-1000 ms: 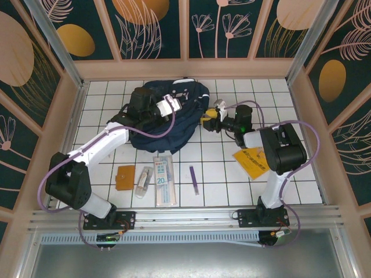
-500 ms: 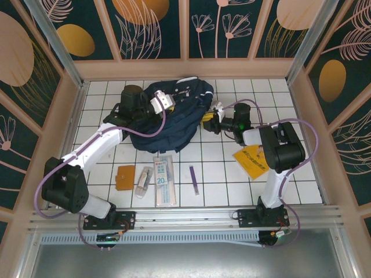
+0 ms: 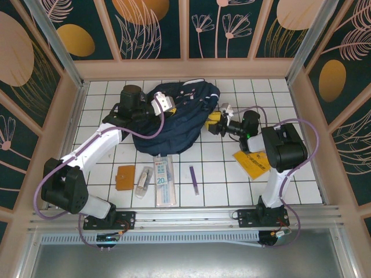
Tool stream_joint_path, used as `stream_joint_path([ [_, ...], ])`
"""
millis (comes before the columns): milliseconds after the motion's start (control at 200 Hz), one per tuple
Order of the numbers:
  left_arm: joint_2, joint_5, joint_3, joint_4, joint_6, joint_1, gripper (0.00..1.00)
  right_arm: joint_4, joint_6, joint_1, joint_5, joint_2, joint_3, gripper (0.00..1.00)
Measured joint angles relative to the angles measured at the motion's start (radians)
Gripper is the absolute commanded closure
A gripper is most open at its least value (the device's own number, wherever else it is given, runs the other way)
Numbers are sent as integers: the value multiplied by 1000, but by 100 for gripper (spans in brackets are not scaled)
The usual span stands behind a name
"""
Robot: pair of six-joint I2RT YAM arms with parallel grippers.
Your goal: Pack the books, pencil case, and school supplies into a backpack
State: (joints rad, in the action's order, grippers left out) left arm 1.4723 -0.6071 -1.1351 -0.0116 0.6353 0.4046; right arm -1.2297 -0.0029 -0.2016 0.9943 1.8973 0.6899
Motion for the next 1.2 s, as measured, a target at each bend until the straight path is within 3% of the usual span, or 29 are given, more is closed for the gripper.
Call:
stream_joint_path([
  [75, 0, -6, 0, 0, 0, 0, 100, -116, 43, 3, 26, 17, -34, 42],
  [320, 0, -11, 0, -19, 11, 0, 100, -315, 167, 53, -38, 64, -120, 40],
  [681, 0, -14, 0, -23, 16, 0, 100, -361, 198, 71, -96, 64, -130, 38],
  [1201, 0, -39, -58, -26, 15, 0, 100, -361, 227, 71, 15, 64, -108, 40],
])
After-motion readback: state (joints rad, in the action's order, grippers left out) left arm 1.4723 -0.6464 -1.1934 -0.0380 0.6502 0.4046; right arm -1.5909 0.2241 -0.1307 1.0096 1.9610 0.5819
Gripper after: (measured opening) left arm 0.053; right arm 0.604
